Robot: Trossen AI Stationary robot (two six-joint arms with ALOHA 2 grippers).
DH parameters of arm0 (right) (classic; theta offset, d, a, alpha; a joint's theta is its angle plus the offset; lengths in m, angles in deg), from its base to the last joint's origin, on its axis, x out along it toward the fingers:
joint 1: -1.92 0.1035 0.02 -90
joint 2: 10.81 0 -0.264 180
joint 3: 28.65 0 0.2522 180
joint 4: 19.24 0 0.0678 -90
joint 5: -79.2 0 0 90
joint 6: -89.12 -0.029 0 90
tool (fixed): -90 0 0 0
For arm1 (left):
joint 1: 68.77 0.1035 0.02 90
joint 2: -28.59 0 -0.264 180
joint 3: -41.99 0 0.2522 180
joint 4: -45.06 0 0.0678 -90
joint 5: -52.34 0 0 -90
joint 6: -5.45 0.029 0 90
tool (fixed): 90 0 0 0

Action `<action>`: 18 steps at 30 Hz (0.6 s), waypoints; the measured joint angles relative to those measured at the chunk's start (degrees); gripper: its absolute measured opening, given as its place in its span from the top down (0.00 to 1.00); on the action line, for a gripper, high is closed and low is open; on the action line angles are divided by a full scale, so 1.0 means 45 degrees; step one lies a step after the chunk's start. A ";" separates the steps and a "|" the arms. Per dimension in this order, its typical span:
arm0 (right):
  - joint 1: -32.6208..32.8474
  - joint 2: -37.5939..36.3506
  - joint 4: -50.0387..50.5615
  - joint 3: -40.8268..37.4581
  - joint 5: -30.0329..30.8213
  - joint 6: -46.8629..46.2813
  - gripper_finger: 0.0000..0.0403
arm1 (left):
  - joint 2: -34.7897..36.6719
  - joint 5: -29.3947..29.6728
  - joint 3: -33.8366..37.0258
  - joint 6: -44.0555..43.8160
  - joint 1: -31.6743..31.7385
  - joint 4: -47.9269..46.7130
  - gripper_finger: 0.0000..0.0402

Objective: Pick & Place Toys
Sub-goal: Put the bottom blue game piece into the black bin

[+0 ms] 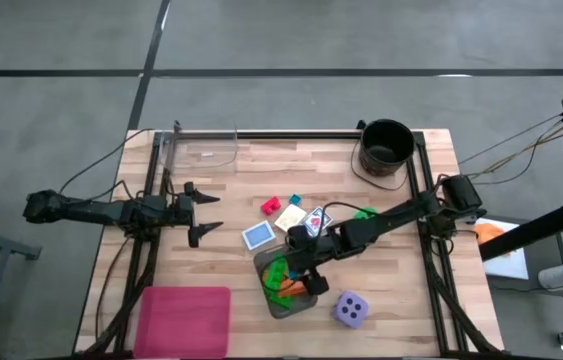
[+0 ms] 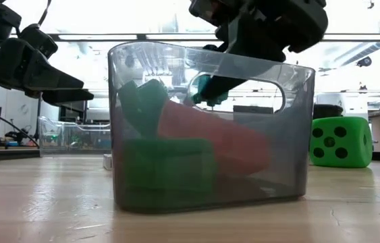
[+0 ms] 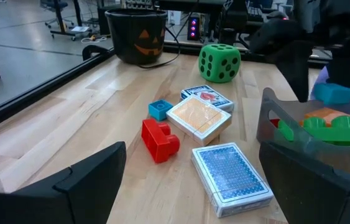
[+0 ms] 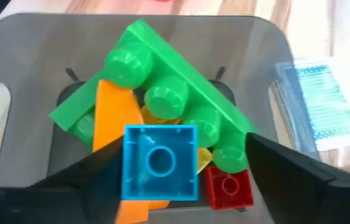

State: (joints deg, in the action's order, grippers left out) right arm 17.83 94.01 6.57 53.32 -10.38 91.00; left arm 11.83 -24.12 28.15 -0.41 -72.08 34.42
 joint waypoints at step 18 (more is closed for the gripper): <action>0.0073 0.0222 0.0049 0.0109 0.0436 0.0608 0.30 | 0.0000 0.0000 0.0000 0.0000 0.0000 -0.0039 0.08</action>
State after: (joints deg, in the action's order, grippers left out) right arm 18.15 95.01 6.79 53.81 -8.41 93.73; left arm 11.83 -24.12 28.15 -0.41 -72.08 34.24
